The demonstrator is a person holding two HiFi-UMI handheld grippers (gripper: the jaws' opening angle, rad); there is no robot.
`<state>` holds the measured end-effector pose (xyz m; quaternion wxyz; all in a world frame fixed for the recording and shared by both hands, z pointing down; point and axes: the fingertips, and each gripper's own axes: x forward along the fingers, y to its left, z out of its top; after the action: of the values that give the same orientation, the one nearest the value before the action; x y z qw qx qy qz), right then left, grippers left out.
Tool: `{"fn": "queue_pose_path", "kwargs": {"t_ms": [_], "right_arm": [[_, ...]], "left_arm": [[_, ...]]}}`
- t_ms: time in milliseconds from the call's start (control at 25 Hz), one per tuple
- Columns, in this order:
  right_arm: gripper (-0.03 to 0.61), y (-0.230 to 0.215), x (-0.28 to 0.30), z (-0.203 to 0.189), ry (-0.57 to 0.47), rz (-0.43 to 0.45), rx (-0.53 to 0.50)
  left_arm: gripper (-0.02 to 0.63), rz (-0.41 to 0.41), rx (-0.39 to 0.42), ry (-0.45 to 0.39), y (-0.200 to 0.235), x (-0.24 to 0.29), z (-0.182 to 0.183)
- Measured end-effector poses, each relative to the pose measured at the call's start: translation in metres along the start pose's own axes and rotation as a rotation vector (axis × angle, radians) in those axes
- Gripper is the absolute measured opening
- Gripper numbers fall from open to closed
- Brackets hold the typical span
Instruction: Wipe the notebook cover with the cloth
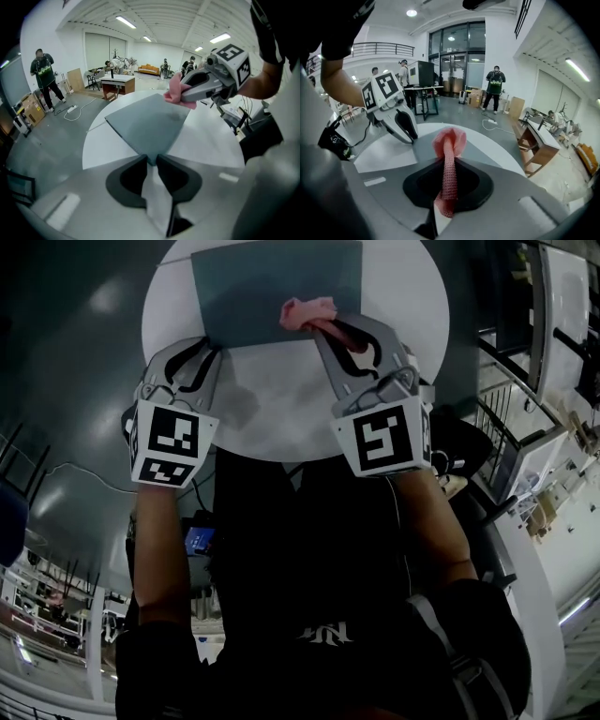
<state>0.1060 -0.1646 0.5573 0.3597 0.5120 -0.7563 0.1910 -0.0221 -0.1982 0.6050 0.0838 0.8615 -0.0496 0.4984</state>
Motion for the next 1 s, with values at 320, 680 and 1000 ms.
{"fn": "queue_pose_path", "kwargs": {"t_ms": [320,680,1000], "right_arm": [[0.031,0.084,0.067,0.048,-0.052,0.222,0.028],[0.031,0.100,0.083,0.041,0.012,0.238,-0.043],[0.031,0.073,0.057,0.009,0.020,0.198,-0.023]], "left_arm": [[0.061,-0.001,0.029,-0.017,0.004,0.002,-0.002],[0.061,-0.007,0.043,-0.016,0.006,0.004,-0.003],[0.063,0.008,0.043,0.023,0.005,0.003,-0.002]]}}
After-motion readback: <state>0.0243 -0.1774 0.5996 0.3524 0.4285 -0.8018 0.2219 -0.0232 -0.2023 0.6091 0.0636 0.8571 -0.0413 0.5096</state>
